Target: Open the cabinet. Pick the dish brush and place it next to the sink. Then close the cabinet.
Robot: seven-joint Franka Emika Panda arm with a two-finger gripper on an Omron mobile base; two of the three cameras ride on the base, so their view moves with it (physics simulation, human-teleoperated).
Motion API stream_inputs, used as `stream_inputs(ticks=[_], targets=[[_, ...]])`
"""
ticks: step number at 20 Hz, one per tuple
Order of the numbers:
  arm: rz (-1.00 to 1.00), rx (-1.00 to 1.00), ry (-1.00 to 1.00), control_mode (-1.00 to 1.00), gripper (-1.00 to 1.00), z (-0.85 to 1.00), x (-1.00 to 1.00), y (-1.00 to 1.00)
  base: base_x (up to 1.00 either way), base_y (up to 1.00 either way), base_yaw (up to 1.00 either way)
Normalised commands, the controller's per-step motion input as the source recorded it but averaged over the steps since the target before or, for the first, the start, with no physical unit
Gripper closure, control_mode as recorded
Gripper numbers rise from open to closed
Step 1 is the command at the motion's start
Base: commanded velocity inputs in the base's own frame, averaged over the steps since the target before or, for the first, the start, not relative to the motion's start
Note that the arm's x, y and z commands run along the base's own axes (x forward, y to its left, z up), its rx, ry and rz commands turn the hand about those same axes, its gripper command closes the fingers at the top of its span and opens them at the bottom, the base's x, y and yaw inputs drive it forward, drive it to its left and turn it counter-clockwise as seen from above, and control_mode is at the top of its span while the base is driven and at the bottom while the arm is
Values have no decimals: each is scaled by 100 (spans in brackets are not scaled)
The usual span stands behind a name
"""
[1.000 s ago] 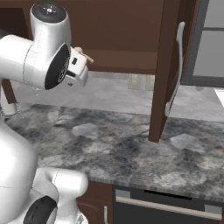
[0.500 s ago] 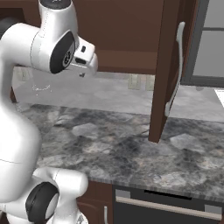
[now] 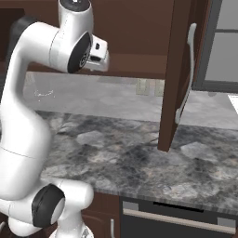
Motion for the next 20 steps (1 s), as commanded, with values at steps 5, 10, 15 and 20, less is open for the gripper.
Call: stream_inputs(ticks=[5,10,15,20], targets=[[14,0,-20,-100,-100,-3,55,0,0,0,0],[11,-2,-5,-100,-100,0,47,0,0,0,0],[1,-14,4,-100,-100,0,32,0,0,0,0],[0,-12,0,-100,-100,0,47,0,0,0,0]])
